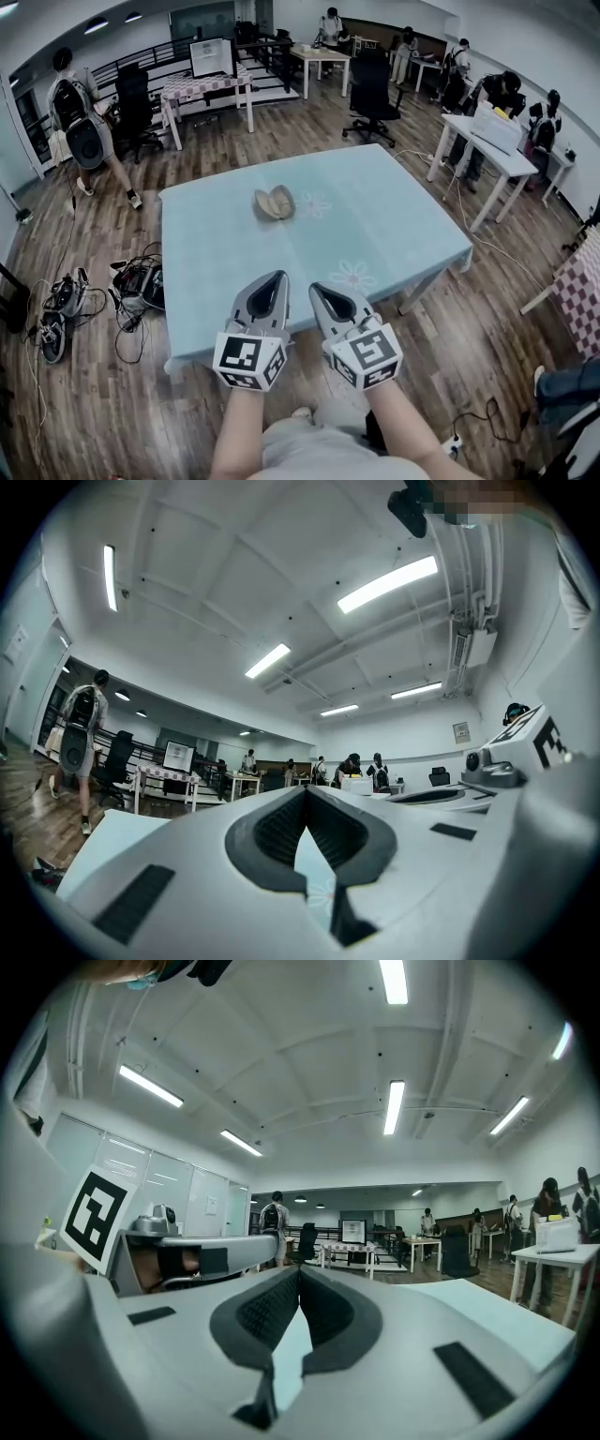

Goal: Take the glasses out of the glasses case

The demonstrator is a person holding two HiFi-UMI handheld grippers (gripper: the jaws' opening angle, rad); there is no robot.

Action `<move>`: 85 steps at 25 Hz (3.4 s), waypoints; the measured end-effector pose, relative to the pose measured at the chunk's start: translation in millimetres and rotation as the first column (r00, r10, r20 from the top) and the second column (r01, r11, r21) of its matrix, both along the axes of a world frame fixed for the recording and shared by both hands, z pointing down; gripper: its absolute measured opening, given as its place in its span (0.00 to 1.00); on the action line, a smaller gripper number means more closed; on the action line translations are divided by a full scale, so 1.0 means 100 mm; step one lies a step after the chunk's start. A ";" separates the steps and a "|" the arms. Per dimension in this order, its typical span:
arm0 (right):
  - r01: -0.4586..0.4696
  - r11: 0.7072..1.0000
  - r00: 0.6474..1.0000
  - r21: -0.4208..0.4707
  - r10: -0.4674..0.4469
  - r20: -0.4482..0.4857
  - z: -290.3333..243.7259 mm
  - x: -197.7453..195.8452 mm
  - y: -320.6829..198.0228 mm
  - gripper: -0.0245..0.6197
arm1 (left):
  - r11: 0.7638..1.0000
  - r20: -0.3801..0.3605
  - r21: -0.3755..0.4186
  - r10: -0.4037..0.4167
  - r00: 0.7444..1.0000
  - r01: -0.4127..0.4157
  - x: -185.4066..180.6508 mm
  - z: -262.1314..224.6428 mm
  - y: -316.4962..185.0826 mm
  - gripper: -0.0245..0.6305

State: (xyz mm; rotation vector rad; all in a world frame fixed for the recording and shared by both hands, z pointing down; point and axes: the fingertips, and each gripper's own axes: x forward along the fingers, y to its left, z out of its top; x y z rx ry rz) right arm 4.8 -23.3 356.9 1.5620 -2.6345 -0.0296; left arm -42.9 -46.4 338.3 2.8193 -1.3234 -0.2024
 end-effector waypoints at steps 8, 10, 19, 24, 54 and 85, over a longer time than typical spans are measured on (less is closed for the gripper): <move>-0.004 1.000 1.000 -0.008 0.004 0.004 -0.07 0.01 -0.25 0.05 | 1.000 -0.011 -0.011 -0.023 1.000 0.023 -0.06 -0.05 -0.25 0.05; -0.005 1.000 1.000 -0.012 0.005 0.011 -0.05 0.02 -0.31 0.05 | 1.000 -0.012 -0.012 -0.024 1.000 0.024 -0.05 -0.03 -0.31 0.05; -0.006 1.000 0.999 -0.007 0.007 0.039 -0.03 0.11 -0.76 0.05 | 0.999 -0.002 0.001 -0.033 0.999 0.033 0.00 -0.04 -0.71 0.05; 0.007 1.000 0.999 -0.004 -0.007 0.041 -0.01 0.14 -1.06 0.05 | 0.999 0.004 -0.006 -0.049 0.999 0.049 0.01 0.01 -1.01 0.05; 0.093 0.992 0.996 -0.079 -0.094 -0.004 0.27 0.23 -2.96 0.05 | 0.989 0.048 -0.068 -0.127 0.991 0.130 0.07 0.24 -2.74 0.05; 0.045 0.964 0.998 -0.262 -0.054 -0.030 1.07 0.39 -4.19 0.05 | 0.969 0.127 -0.188 -0.136 0.983 0.158 0.25 0.84 -3.72 0.05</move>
